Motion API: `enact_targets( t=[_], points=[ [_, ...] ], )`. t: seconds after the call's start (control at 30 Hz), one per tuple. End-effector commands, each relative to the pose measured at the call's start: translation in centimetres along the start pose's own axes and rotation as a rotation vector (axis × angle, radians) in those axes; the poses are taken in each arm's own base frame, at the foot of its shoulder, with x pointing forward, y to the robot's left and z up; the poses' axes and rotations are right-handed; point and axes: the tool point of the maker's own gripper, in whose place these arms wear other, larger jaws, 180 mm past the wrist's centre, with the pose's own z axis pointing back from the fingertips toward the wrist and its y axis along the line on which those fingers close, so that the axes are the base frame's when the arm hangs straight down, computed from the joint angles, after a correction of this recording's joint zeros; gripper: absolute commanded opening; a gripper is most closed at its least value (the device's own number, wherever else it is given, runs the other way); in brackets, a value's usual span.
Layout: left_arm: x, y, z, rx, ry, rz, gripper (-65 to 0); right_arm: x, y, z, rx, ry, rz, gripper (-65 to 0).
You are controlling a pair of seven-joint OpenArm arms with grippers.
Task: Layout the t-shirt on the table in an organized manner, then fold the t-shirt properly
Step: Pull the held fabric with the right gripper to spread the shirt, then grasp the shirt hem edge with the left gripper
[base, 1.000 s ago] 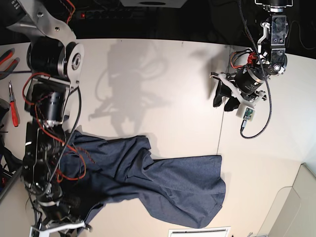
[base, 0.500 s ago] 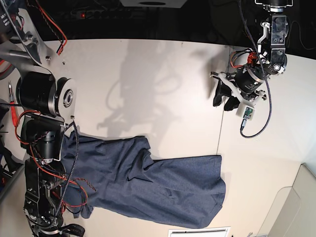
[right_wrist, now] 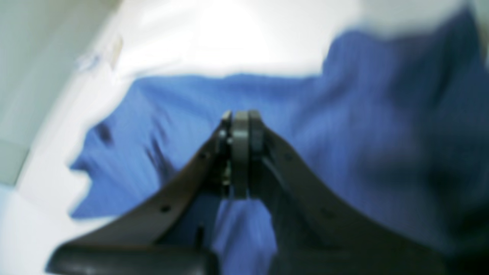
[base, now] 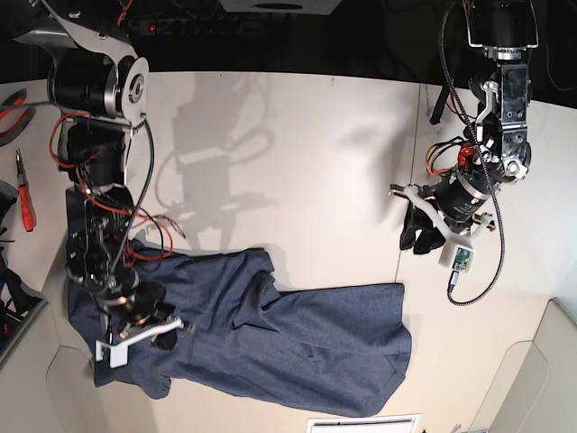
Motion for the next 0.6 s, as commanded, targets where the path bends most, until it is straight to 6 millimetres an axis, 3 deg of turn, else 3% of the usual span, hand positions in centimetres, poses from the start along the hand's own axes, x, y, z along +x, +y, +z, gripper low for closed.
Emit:
enact_targets(
  t=[0.0, 0.1, 0.23, 0.43, 0.57],
  points=[
    [2.8, 0.4, -0.5, -0.005, -0.078, 0.009, -50.2, 1.6, 0.1, 0.2, 0.008, -0.05, 0.008, -65.0],
    [4.4, 0.6, -2.7, -0.022, -0.092, 0.029, -53.9, -2.2, -1.1, 1.0, -0.008, 0.003, -0.025, -65.0],
    [5.0, -0.5, -7.2, -0.082, -0.029, 0.03, -64.9, -4.7, -1.8, 1.7, -0.022, 0.04, -0.046, -65.0],
    [6.7, -2.6, -12.9, -0.137, 0.063, -0.055, -65.0, -4.8, -1.8, 1.7, -0.021, 0.041, -0.048, -65.0],
    [7.6, -1.2, -15.2, -0.054, 0.079, -0.126, -65.0, -4.5, -1.7, 1.8, -0.017, 0.031, -0.05, -65.0]
  ],
)
